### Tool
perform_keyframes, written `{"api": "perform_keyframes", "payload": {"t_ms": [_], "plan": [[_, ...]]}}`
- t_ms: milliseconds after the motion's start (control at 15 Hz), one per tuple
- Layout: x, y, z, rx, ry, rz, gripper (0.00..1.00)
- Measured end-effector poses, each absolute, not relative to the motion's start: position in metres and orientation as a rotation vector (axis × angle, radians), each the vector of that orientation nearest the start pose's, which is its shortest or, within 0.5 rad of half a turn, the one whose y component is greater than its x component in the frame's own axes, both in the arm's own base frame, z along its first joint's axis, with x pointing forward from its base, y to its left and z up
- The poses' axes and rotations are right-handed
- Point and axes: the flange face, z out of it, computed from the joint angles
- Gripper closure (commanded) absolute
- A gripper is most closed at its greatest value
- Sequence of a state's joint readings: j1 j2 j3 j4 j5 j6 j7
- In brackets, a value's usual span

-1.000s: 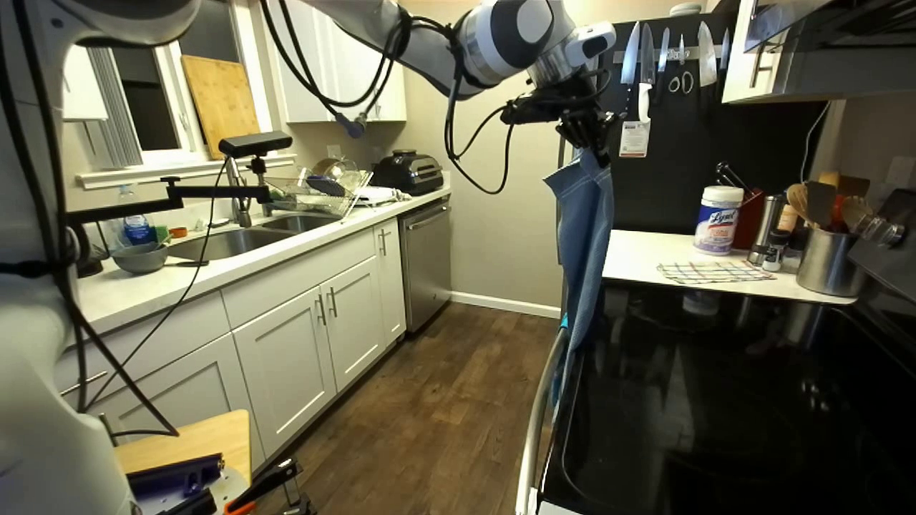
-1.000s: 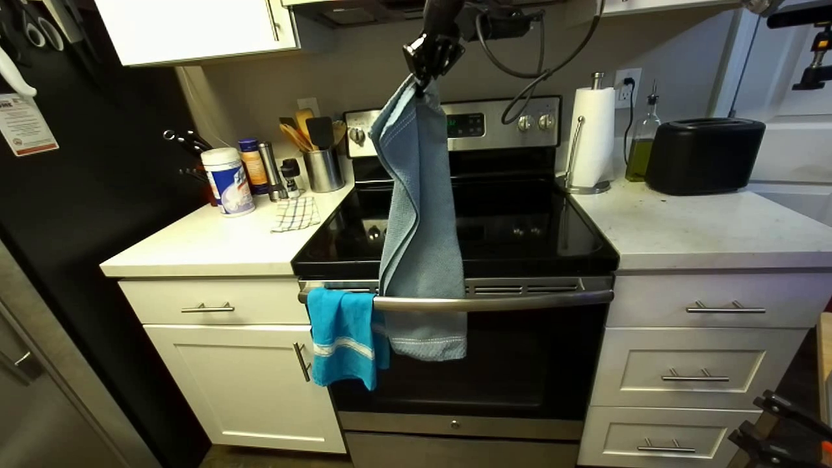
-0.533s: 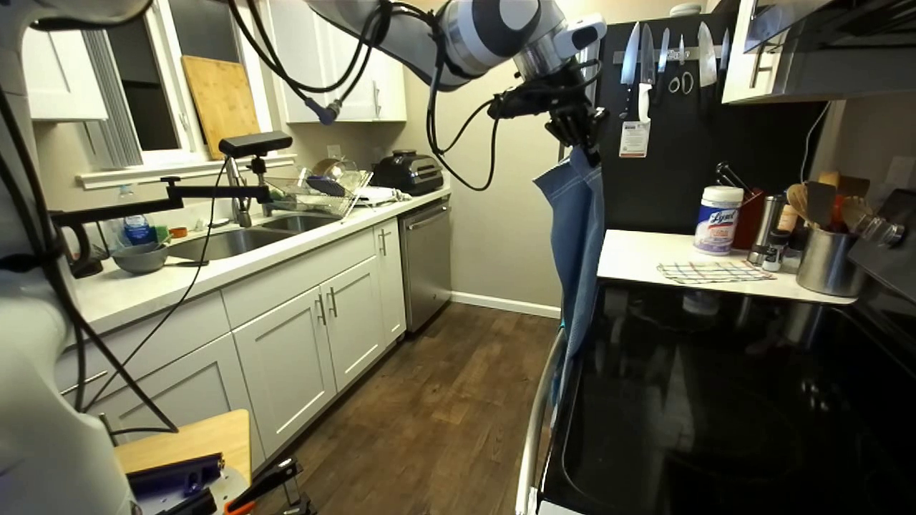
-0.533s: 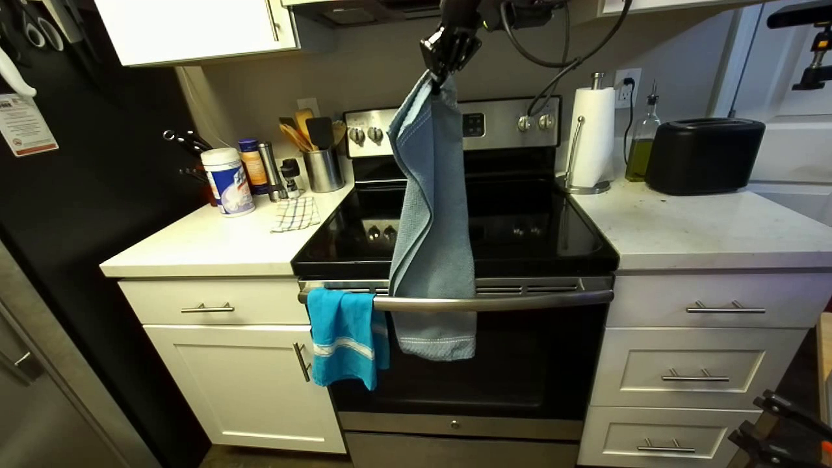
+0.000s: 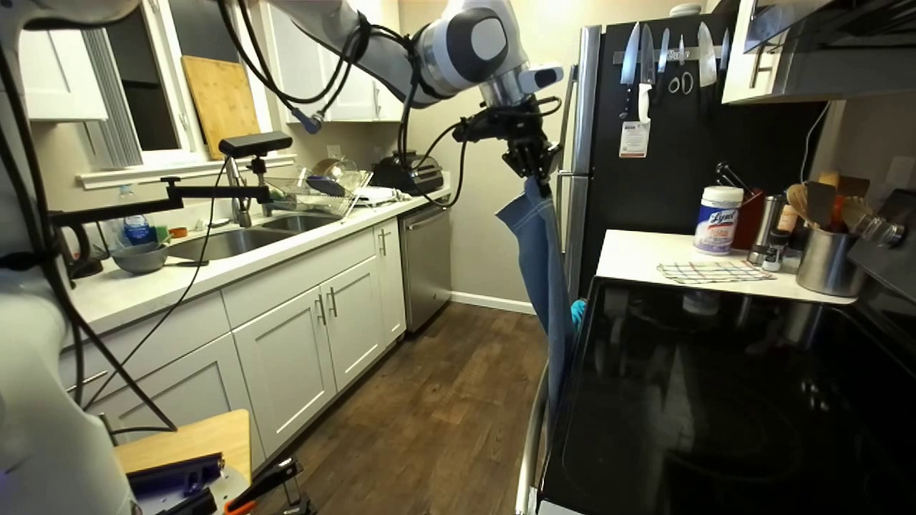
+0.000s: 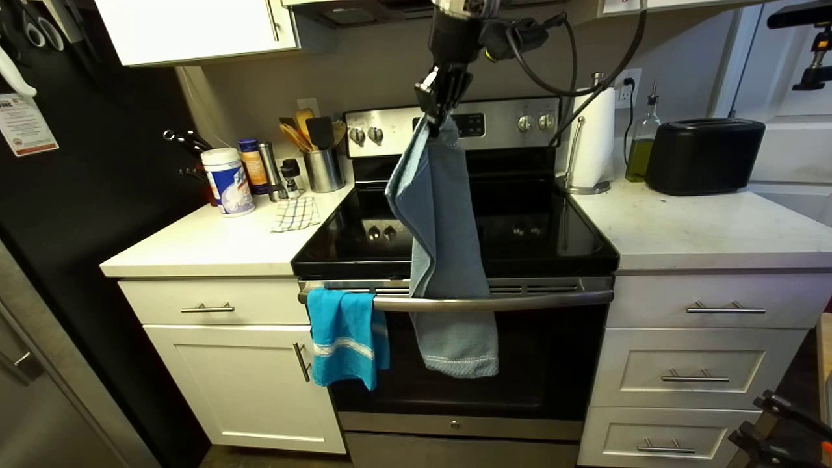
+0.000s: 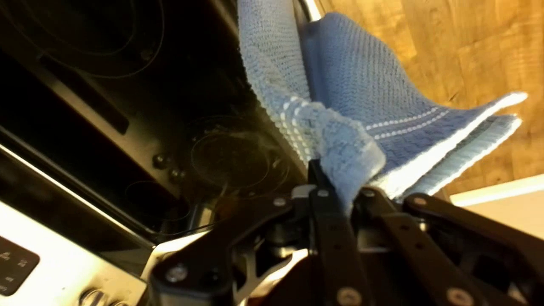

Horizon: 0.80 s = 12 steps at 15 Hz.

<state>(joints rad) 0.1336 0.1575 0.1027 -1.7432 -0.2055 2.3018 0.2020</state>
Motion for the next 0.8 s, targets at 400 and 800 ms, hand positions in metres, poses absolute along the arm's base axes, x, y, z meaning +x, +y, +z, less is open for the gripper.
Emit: {"api": "perform_keyframes", "payload": {"t_ms": [400,800], "plan": [[0.586,0.24,0.468,-3.151,-0.559,-0.394,0.98],[0.554,0.284,0.397,-3.203,-0.712,0.009,0.98]]}}
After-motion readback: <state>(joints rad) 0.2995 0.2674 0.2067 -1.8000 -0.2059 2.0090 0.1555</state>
